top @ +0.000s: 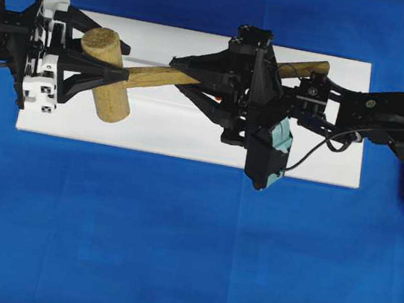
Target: Hit the mark with a hammer.
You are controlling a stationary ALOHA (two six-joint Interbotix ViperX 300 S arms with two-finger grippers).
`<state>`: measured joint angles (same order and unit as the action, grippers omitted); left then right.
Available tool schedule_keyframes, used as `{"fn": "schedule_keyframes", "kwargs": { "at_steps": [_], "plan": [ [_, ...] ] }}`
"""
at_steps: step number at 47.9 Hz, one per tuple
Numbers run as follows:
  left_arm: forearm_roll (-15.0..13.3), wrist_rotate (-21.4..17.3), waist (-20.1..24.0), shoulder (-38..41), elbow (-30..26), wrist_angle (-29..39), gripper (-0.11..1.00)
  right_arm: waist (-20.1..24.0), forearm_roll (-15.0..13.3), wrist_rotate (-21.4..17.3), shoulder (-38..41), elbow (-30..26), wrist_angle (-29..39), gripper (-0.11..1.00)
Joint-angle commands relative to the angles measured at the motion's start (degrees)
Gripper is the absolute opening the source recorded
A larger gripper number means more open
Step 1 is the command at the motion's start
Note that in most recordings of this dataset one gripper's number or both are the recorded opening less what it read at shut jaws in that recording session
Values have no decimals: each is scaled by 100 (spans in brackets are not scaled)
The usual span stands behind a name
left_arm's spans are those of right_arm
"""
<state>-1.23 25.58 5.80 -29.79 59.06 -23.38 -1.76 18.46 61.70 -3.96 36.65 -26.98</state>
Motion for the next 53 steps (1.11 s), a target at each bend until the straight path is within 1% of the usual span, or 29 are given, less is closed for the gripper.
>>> {"fn": "schedule_keyframes", "kwargs": {
  "at_steps": [1,3,5,10,15,16,19,23,27,35,40,43,53],
  "plan": [
    [9,-18,18,-70,-35,-9,45,9,26,-35,-202,-149,44,10],
    [9,-26,18,-70,-35,-9,45,9,26,-35,-193,-141,79,14],
    [18,-26,18,-70,-35,-9,45,18,26,-35,-193,-149,141,22],
    [18,-44,18,-70,-35,-9,45,26,26,-62,-193,-158,325,53],
    [26,-62,18,-70,-35,-9,45,53,158,-158,-202,-158,413,83],
    [26,-62,18,-70,-26,-9,45,62,193,-176,-211,-158,431,88],
    [26,-79,18,-70,-26,-9,45,79,272,-237,-246,-158,563,97],
    [53,-229,18,-70,-26,18,45,88,369,-334,-334,-158,782,95],
    [62,-598,9,-70,-35,97,45,88,519,-466,-457,-158,976,95],
    [70,-2048,-185,-70,-26,325,45,88,729,-729,-580,-158,1248,95],
    [44,-2830,-352,-70,-26,308,45,88,888,-888,-580,-158,1345,95],
    [35,-2997,-360,-70,-26,308,45,88,976,-976,-571,-158,1380,95],
    [35,-3041,-360,-70,-18,343,45,79,1195,-1178,-571,-167,1459,95]
  ]
}}
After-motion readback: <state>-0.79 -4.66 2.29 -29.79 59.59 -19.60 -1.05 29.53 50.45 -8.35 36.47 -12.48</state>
